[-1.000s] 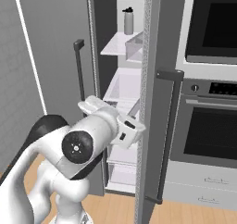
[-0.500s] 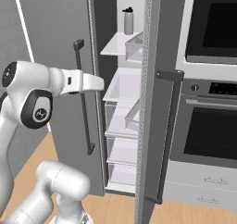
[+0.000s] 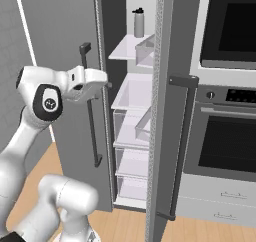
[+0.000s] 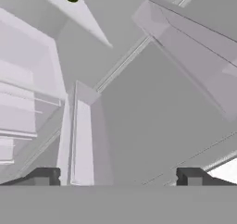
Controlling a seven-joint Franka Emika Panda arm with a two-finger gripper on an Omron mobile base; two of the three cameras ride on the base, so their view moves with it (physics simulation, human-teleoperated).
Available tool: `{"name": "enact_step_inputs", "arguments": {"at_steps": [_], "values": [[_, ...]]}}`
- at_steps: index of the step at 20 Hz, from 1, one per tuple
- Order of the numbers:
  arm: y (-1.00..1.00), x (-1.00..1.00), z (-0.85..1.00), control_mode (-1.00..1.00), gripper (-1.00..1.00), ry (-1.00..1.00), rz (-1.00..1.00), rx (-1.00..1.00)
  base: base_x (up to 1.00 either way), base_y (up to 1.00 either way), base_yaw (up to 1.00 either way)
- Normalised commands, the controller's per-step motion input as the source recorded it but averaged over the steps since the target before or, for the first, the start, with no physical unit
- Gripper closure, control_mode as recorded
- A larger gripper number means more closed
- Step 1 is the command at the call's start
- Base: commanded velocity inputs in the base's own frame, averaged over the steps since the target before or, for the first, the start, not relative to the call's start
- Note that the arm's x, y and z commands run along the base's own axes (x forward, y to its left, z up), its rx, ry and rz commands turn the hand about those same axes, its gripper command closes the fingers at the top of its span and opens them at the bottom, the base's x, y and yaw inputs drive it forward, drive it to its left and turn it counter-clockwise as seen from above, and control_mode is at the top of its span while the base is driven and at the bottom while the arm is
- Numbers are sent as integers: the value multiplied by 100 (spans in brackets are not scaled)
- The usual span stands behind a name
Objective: Grab a lemon wedge from the fridge and one ice cube from the ice bowl, and put them in the glass of lemonade.
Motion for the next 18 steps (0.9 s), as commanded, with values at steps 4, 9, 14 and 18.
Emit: {"name": "enact_step_inputs", "arguments": {"at_steps": [4,9,14,18], "values": [[-8,83,0,-100,-100,37,-11,-26,0,0,0],[-25,49,-11,-100,-100,27,-15,-16,0,0,0],[-40,47,-18,-100,-100,21,-11,-15,0,0,0],[-51,39,-19,-100,-100,16,-5,-10,0,0,0]]}}
